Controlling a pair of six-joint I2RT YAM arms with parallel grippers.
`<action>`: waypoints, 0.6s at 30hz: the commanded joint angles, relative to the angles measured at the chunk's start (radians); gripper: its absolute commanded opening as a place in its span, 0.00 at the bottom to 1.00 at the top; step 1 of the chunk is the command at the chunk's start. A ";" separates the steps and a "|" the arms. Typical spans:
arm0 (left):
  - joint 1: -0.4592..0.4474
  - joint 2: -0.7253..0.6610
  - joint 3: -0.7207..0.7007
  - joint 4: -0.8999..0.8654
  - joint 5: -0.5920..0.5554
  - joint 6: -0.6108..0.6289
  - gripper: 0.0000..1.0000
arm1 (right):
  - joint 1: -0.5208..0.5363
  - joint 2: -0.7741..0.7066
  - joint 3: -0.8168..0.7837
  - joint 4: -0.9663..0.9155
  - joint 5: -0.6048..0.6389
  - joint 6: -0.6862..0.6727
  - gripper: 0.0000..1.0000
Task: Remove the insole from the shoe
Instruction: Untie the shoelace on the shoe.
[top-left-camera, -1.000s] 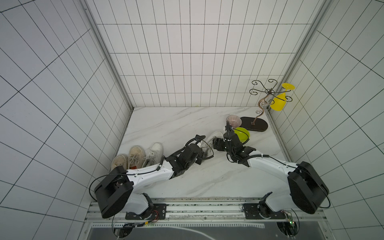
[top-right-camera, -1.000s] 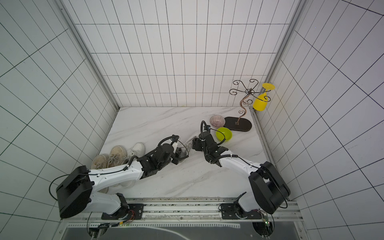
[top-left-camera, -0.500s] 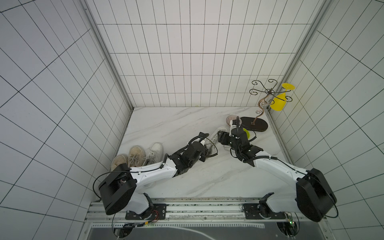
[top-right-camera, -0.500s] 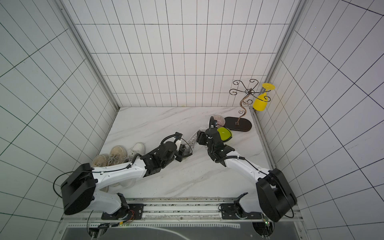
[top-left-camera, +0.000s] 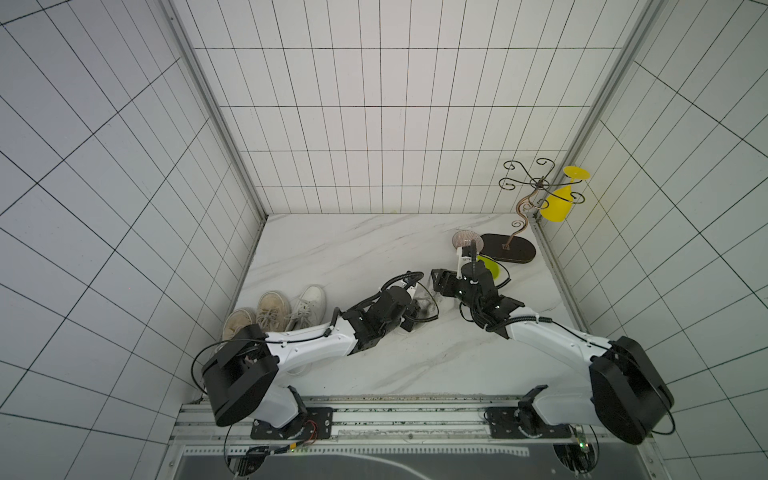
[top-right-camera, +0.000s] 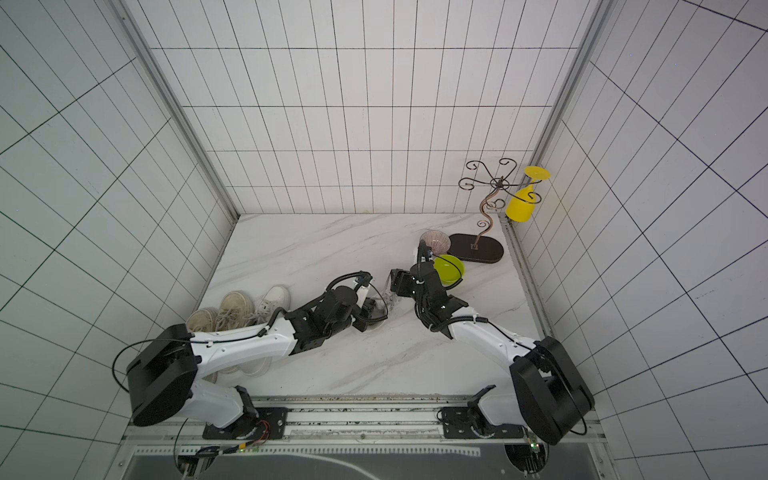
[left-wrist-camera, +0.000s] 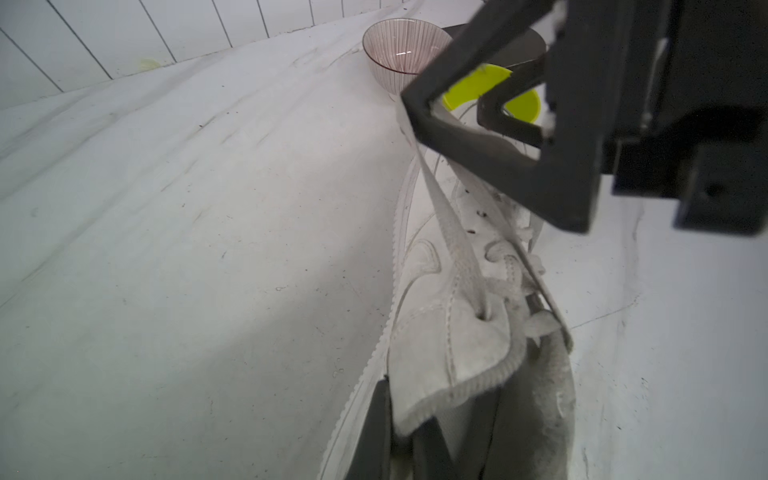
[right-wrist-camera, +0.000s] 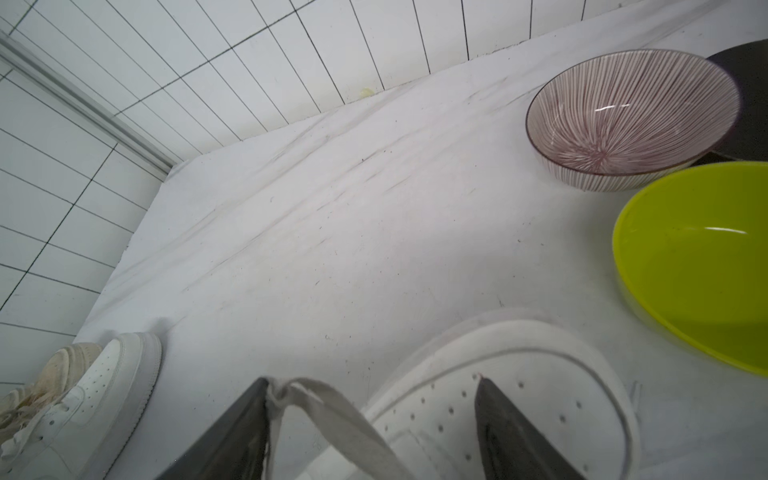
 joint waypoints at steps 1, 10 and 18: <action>-0.003 -0.046 0.015 0.158 0.059 0.021 0.00 | -0.037 0.026 0.006 0.045 -0.002 0.036 0.79; -0.002 -0.042 0.021 0.134 -0.026 0.011 0.00 | -0.093 0.026 0.138 -0.167 0.180 -0.024 0.87; -0.002 -0.026 0.047 0.084 -0.080 0.014 0.00 | -0.026 -0.106 0.102 -0.332 0.055 -0.095 0.82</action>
